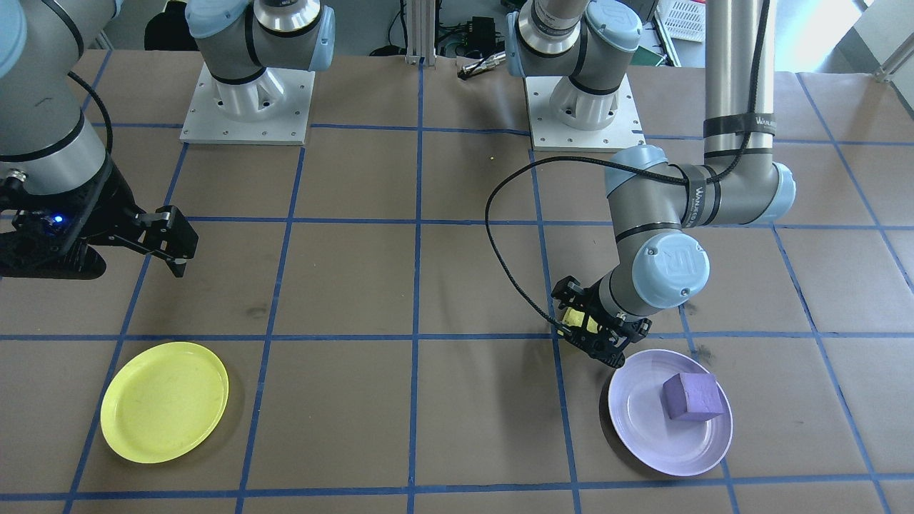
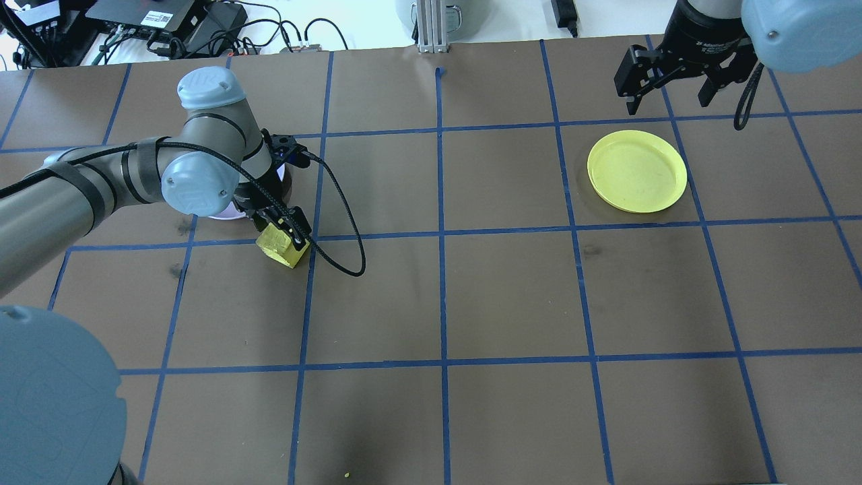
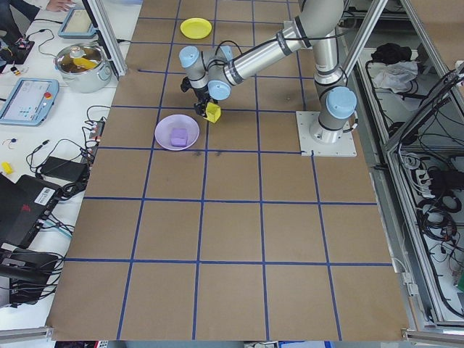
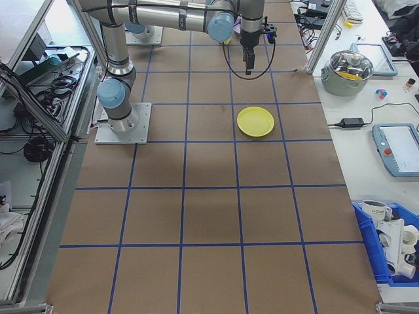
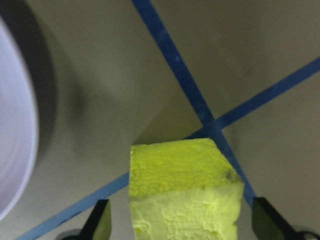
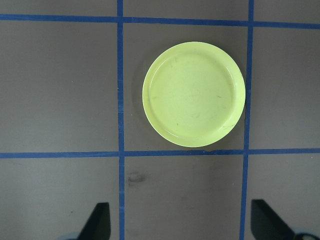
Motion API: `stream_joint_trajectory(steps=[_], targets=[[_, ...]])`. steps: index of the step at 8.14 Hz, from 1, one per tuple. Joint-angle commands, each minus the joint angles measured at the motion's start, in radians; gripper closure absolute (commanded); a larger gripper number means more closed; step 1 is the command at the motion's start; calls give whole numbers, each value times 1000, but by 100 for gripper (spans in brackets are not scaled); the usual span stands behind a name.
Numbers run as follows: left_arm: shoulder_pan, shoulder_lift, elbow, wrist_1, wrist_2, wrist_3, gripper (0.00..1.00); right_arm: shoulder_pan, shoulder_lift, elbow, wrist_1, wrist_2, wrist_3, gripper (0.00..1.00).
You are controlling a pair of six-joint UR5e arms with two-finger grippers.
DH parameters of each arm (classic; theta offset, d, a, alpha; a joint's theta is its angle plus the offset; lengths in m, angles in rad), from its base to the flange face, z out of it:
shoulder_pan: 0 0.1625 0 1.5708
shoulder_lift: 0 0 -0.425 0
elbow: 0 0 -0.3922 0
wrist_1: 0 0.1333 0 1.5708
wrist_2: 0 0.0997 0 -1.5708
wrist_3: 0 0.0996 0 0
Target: Sort blocks by color into plates
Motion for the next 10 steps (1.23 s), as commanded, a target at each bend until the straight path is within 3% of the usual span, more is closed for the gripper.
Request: stream_joint_trajectory(steps=[1, 2, 3, 4, 6, 7, 8, 10], targets=[[0, -16, -1, 10, -6, -8, 4, 2, 1, 0, 0, 2, 2, 0], [0, -19, 2, 12, -3, -8, 54, 2, 1, 0, 0, 2, 5, 0], [0, -10, 2, 12, -1, -6, 80, 0, 0, -1, 0, 5, 7, 0], [0, 6, 4, 12, -1, -6, 100, 0, 0, -1, 2, 3, 8, 0], [-6, 62, 9, -30, -9, -20, 100, 0, 4, -1, 0, 3, 7, 0], [-18, 85, 28, -106, -11, -183, 100, 0, 12, 0, 0, 5, 5, 0], [-49, 90, 47, -138, -52, -361, 100, 0, 23, 0, 2, 12, 7, 0], [-195, 77, 82, -131, -81, -654, 100, 0, 24, 0, 3, 61, 7, 0]])
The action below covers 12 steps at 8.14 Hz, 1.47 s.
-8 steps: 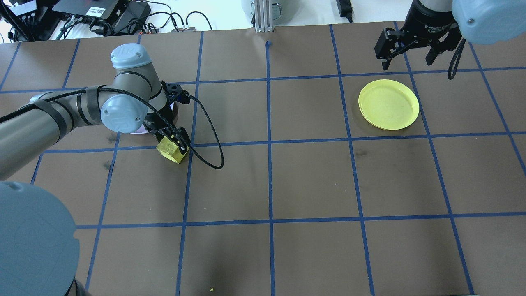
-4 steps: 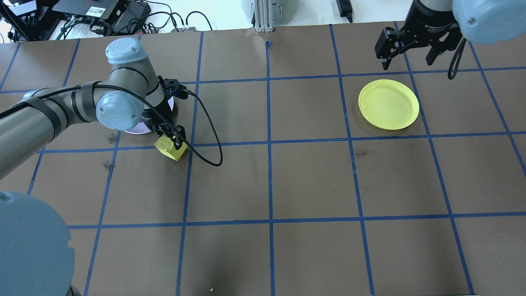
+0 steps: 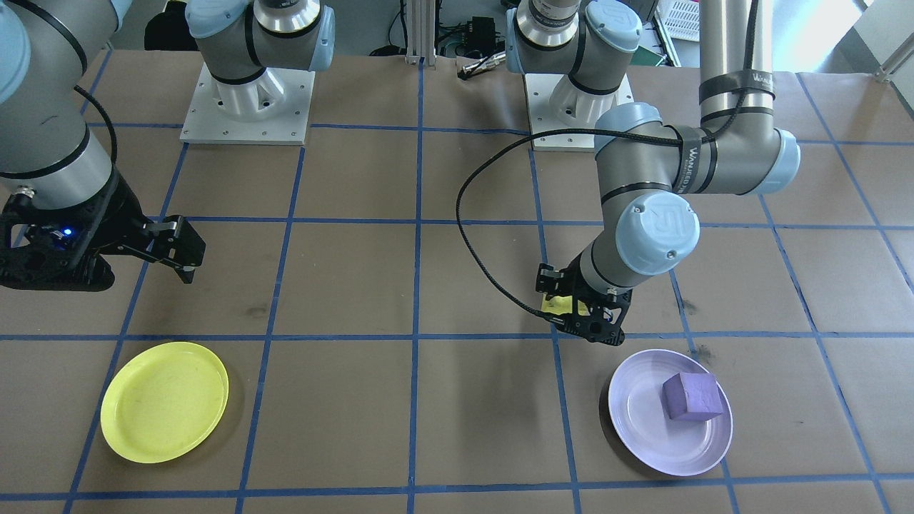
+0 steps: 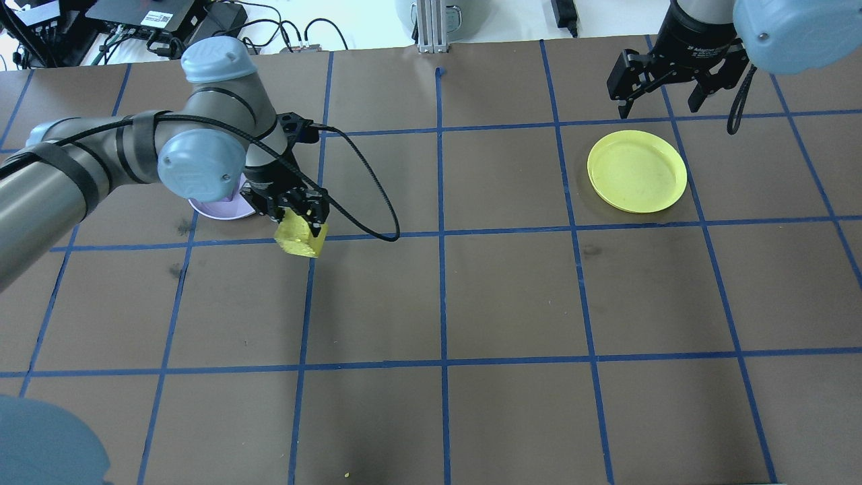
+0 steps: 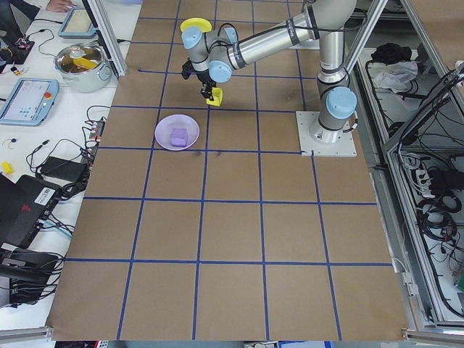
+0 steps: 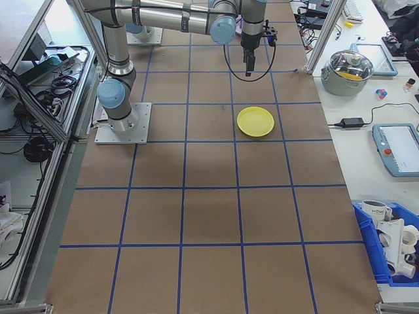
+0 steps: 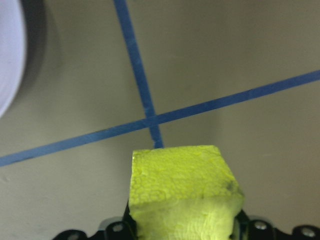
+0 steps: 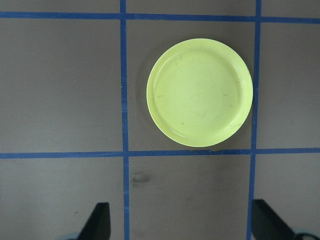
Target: Sort blocks by color into plates
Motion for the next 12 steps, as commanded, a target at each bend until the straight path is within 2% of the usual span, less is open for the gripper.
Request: stream_joint_trajectory(steps=[1, 3, 5, 6, 7, 10, 12], targets=[[-202, -27, 73, -8, -29, -433, 100, 0, 4, 0, 12, 32, -1, 0], [-348, -88, 153, -8, -58, -643, 100, 0, -3, 0, 17, 30, -14, 0], [-451, -137, 170, 30, -87, -777, 100, -8, 0, 0, 52, 30, -29, 0], [-462, -154, 178, 65, -101, -773, 100, -11, 3, 0, 54, 32, -40, 0], [-461, -163, 180, 79, -136, -770, 100, -12, 0, 0, 57, 26, -41, 0], [-461, -270, 181, 213, -137, -764, 100, -26, 6, 0, 39, 32, -38, 0], [-455, -249, 183, 193, -137, -764, 100, -31, 9, 0, 39, 32, -41, 0]])
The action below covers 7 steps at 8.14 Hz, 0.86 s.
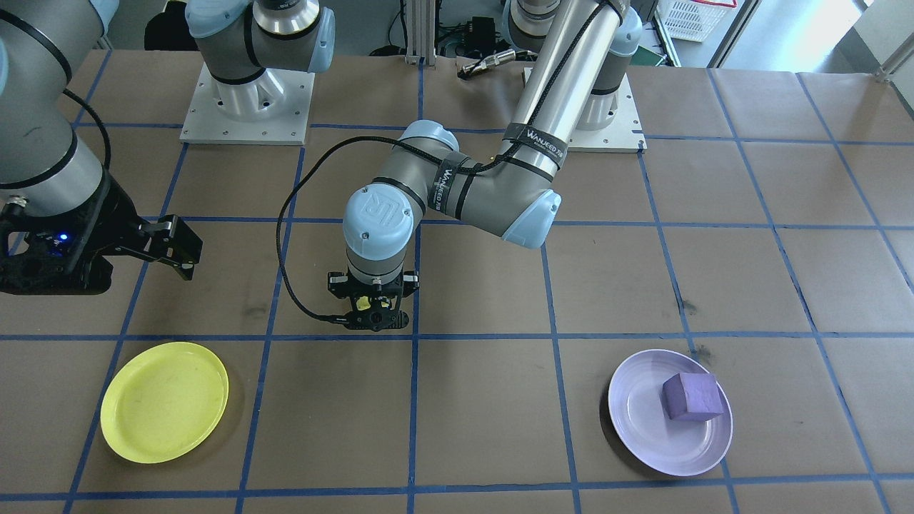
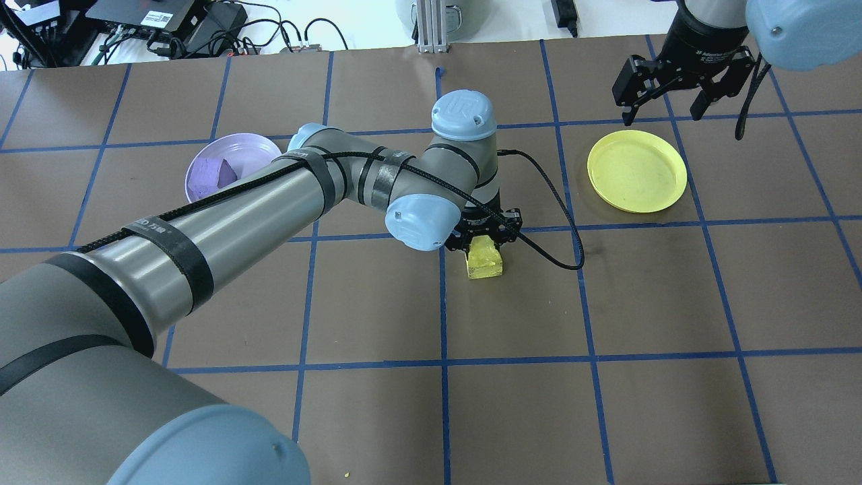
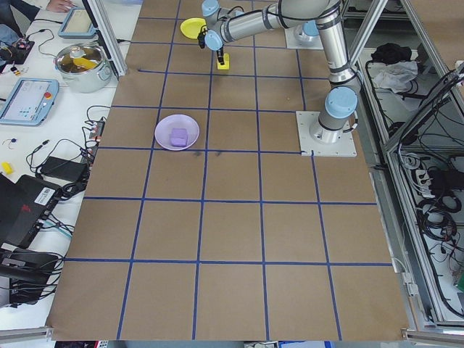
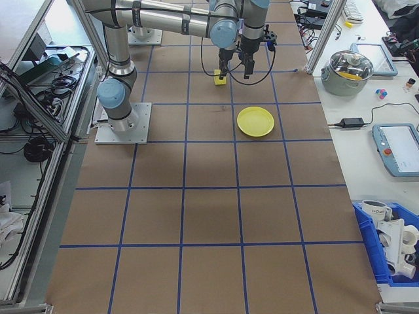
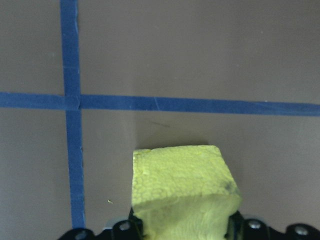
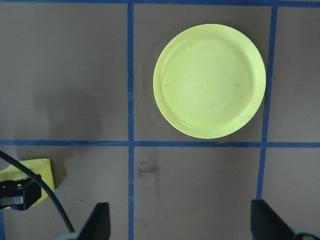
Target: Sort blocks by color into plates
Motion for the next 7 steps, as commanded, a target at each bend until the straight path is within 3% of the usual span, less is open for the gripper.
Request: stream_joint_trajectory(steps=[1, 2, 5, 7], targets=[[3, 12, -1, -25, 5, 0, 100, -5, 3, 0, -6, 1, -2, 0], [2, 13, -2, -19, 16, -8, 3, -5, 3, 0, -28, -2, -16, 0], [10, 76, -4, -28, 4, -16, 0, -5, 5, 0, -26, -8, -27, 0], [55, 207, -14, -77, 7, 30, 0, -6, 10, 0, -29, -2, -43, 0]])
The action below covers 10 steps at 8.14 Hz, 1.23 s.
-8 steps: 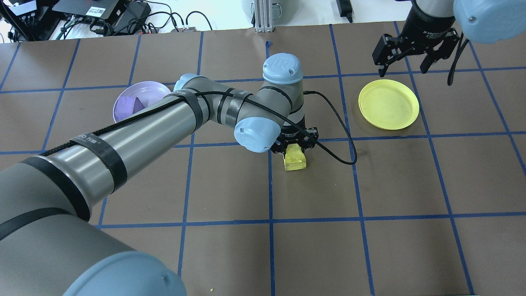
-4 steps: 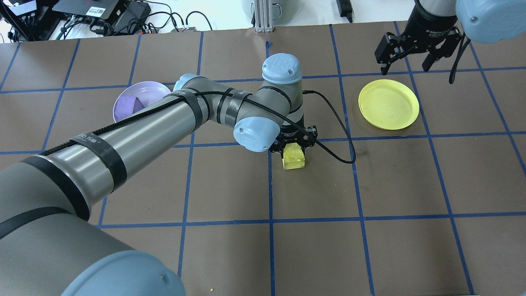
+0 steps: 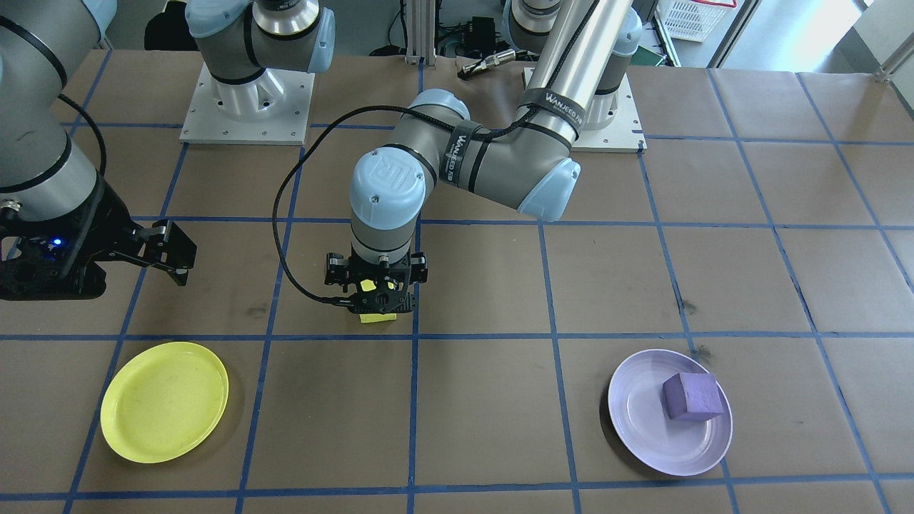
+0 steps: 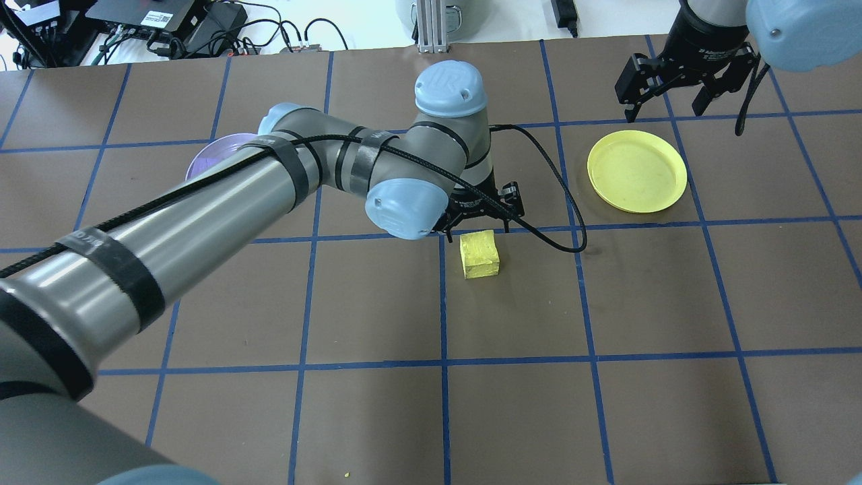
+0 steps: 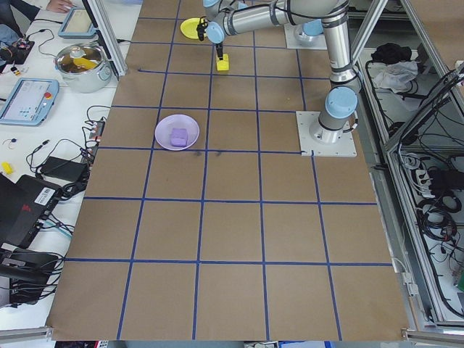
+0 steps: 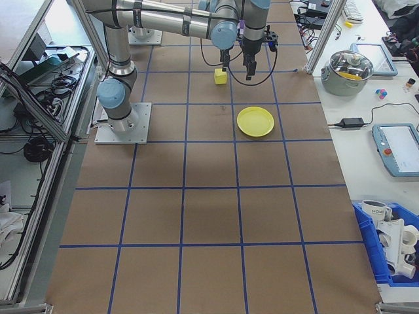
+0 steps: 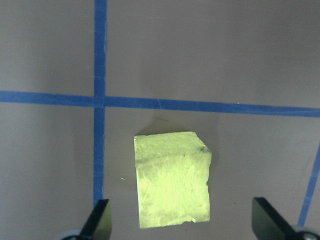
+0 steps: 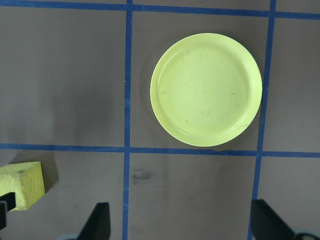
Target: Sort blocks by color into plates
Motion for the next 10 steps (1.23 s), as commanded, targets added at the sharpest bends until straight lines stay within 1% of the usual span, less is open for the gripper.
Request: stream_joint_trajectory(steps=[1, 2, 3, 4, 5, 6, 7, 8, 9, 10], targets=[[94, 217, -13, -142, 6, 135, 0, -1, 3, 0, -4, 4, -75, 0], [219, 311, 2, -268, 14, 285, 0, -1, 2, 0, -3, 8, -76, 0], [360, 397, 4, -338, 14, 385, 0, 4, 0, -2, -36, 7, -85, 0], [434, 475, 7, -445, 85, 406, 0, 16, -2, 1, -52, 13, -85, 0], [458, 546, 18, -465, 186, 488, 0, 51, 0, 10, -56, 65, -82, 0], [459, 572, 39, -496, 254, 499, 0, 98, 0, 17, -59, 73, -70, 0], [459, 580, 76, -562, 250, 498, 0, 155, 6, 23, -59, 65, -66, 0], [453, 569, 112, -576, 234, 496, 0, 203, 15, 30, -59, 67, -59, 0], [446, 563, 139, -578, 191, 495, 0, 246, 24, 38, -59, 68, -47, 0], [446, 554, 142, -579, 198, 498, 0, 284, 37, 67, -61, 68, -4, 0]])
